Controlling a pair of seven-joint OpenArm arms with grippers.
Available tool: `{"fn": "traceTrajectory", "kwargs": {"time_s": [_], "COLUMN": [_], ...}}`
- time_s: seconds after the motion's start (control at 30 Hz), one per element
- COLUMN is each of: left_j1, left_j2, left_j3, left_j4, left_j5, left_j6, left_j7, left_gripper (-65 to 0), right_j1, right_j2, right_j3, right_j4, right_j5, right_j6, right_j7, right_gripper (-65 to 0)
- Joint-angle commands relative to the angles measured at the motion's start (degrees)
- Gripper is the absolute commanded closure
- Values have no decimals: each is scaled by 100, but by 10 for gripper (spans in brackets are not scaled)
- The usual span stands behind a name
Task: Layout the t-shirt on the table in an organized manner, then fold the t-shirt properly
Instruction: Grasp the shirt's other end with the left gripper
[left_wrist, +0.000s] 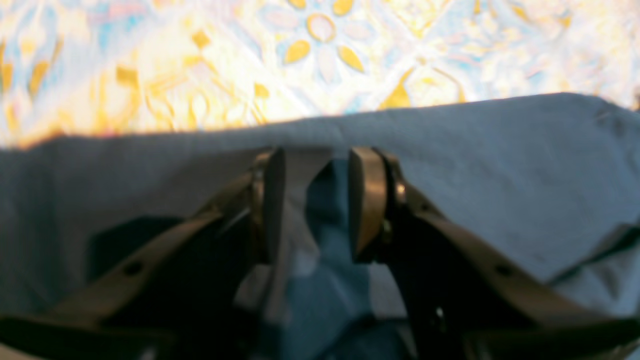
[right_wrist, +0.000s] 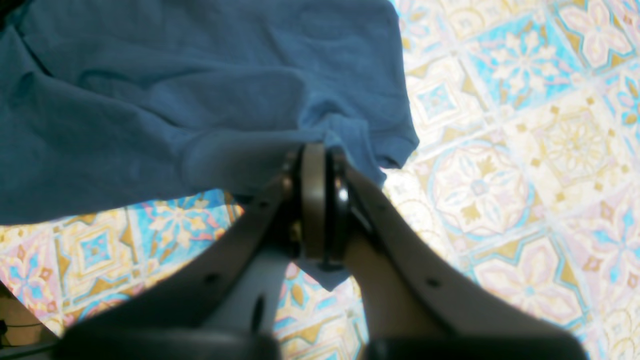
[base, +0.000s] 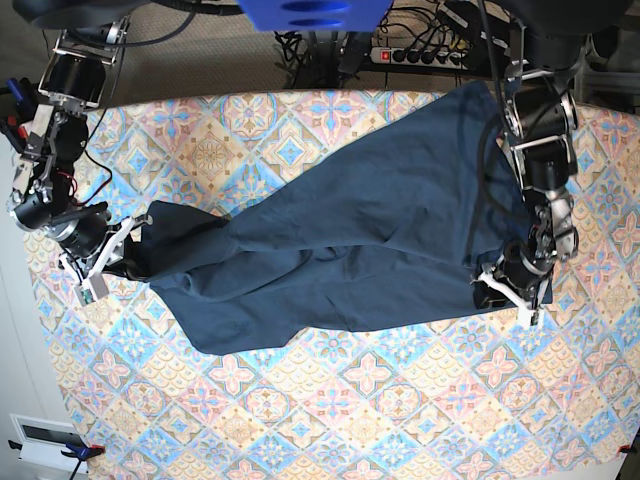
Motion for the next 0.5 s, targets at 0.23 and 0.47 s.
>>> {"fn": "traceTrajectory", "kwargs": {"time_s": [0.23, 0.47], "left_j1": [969, 3457], "left_j2": [-434, -408], "left_j3": [-285, -1868], "left_j4": [2799, 6412], "left_j5": [-1147, -2396], "left_j6": [198, 224], "left_j7": [2360, 3731], "left_gripper": [-214, -214], "right_j1": [98, 98], "right_j2": [118, 118], "right_j3": [27, 27], "right_j4": [101, 101], "right_j5": [96, 96], "right_j6": [11, 11], "right_j7": [125, 125], "right_gripper": [0, 0]}}
